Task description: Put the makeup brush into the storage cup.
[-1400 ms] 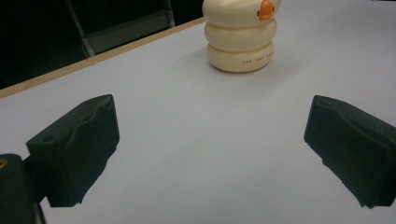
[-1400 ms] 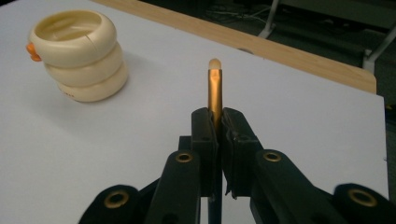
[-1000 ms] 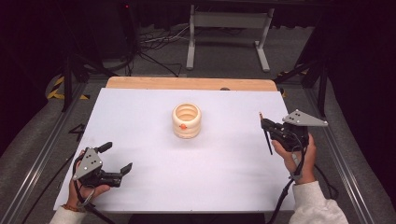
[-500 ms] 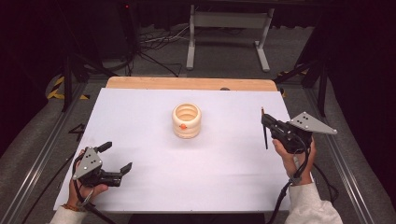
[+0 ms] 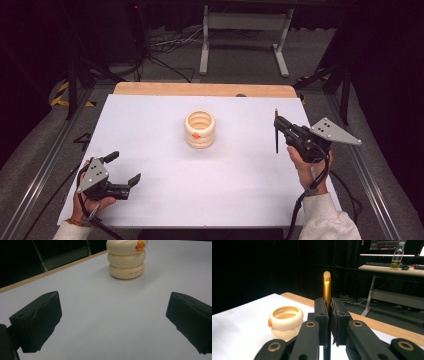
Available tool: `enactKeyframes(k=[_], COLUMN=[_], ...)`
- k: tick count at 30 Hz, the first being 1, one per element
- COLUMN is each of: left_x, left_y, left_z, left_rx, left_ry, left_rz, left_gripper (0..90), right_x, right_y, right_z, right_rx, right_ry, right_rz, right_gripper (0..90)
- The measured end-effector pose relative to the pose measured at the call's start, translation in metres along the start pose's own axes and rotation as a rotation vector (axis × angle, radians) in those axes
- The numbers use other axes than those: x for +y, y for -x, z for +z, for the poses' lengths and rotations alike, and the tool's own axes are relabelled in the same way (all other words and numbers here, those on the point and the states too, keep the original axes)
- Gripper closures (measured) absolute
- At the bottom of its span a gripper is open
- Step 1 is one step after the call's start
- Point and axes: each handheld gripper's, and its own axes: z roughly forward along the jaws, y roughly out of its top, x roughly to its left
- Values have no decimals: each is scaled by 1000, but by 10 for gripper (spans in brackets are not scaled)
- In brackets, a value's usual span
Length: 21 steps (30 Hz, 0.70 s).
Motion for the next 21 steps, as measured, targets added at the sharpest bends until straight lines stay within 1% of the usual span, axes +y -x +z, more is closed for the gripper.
enactKeyframes(k=[3, 4, 7, 13, 17, 18, 21], left_x=[0, 0, 0, -1, -1, -1, -1], left_y=[0, 0, 0, 0, 0, 0, 0], left_z=[0, 0, -1, -1, -1, -1, 0], left_rx=[-1, -3, -5, -6, -9, -8, -9], left_ry=[1, 8, 19, 15, 16, 15, 16], left_rz=[-5, 1, -9, -12, -13, -11, -15], left_gripper=[11, 11, 12, 13, 13, 13, 13], right_x=[2, 3, 6, 10, 11, 12, 14], right_y=[-3, -4, -7, -11, -11, -12, -13], right_z=[2, 3, 8, 16, 20, 24, 28], right_rx=[5, 12, 21, 41, 48, 57, 66], right_ry=[12, 20, 38, 57, 73, 87, 103], right_rz=[-2, -2, -1, -22, -15, -16, -15], right_gripper=[845, 845, 845, 845, 845, 845, 845])
